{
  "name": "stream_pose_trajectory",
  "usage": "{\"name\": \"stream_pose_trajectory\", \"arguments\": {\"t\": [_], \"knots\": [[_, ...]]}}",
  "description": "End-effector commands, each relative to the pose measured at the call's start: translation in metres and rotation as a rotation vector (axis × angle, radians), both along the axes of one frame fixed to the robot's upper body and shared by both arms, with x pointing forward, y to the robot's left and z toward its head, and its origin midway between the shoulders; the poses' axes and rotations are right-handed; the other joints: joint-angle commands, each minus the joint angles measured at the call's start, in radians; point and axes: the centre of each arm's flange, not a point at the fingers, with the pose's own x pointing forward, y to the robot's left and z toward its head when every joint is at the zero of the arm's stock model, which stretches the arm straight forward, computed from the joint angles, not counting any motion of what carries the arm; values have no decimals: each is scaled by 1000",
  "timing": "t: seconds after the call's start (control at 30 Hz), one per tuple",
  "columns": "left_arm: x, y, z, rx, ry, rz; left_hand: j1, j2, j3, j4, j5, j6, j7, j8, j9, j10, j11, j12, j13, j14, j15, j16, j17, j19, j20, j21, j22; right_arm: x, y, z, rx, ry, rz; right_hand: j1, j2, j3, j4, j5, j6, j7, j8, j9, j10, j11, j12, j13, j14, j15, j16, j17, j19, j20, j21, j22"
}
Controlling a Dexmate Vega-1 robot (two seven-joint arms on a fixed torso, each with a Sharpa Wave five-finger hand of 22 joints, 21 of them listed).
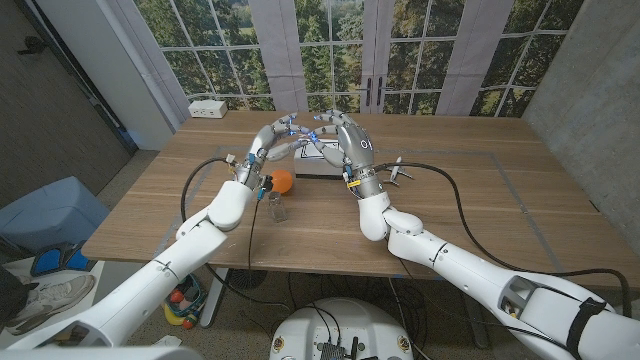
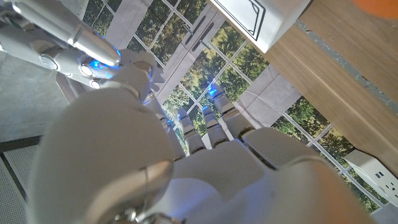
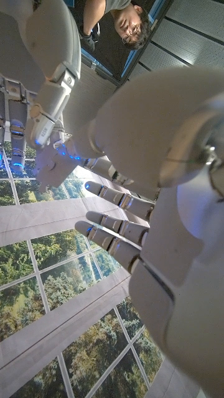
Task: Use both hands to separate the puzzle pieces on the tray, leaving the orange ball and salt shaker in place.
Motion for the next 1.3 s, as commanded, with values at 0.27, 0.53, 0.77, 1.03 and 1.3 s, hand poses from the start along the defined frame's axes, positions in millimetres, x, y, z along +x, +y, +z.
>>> {"name": "stream_pose_trajectory", "arguments": {"t": [0.27, 0.53, 0.77, 1.03, 1.3], "knots": [[-5, -3, -7, -125, -27, 7, 18, 49, -22, 0, -1, 73, 49, 13, 11, 42, -3, 9, 5, 32, -116, 5, 1, 32, -14, 12, 6, -12, -3, -2, -31, -9, 26, -10, -5, 11, -3, 3, 13, -2, -1, 5, 12, -2, -4, 6, 4, -170, -3, 2, -1, -2, -3, 1], [-6, -6, -6, -84, -10, 61, 8, 108, -55, 14, 2, 10, 68, 10, 70, 57, 16, -5, 7, 32, -95, -2, 3, 19, -1, 11, 12, -14, -4, -3, -48, -23, 34, -12, -5, 15, -3, 4, 12, -4, -5, 5, 14, -2, -6, 7, 6, -171, -4, 1, -3, 1, -3, 1], [-6, -8, 0, -8, 1, 36, 19, 81, -110, -12, -2, -17, 48, 23, 110, -18, -5, -24, 7, 5, -83, -6, 2, 9, 8, 10, 11, -14, -4, -3, -44, -29, 33, -12, -5, 18, -3, 5, 16, -6, -6, 5, 16, -2, -7, 8, 9, -172, -6, 0, -5, 2, -4, 1], [-7, -10, 4, 62, 15, 16, 13, 5, -168, -6, 3, -152, -11, -82, 50, -68, 34, -23, 5, -21, -73, -8, 3, 1, 9, -2, 4, -15, -5, -2, -34, -34, 32, -11, -2, 23, -3, 5, 15, -4, -9, 5, 21, -3, -7, 8, 15, -174, -4, 1, -3, 2, -4, 1], [-14, -8, 3, -14, -21, -53, 38, 24, -176, 0, 7, 10, 16, -40, 28, -23, 18, -3, 5, 7, -77, 4, 4, 2, 19, -8, 4, -15, -5, -2, -32, -32, 23, -12, -4, 25, -4, 5, 15, -2, -12, 6, 25, -3, -8, 9, 17, -174, -5, 1, -2, 3, -4, 0]]}}
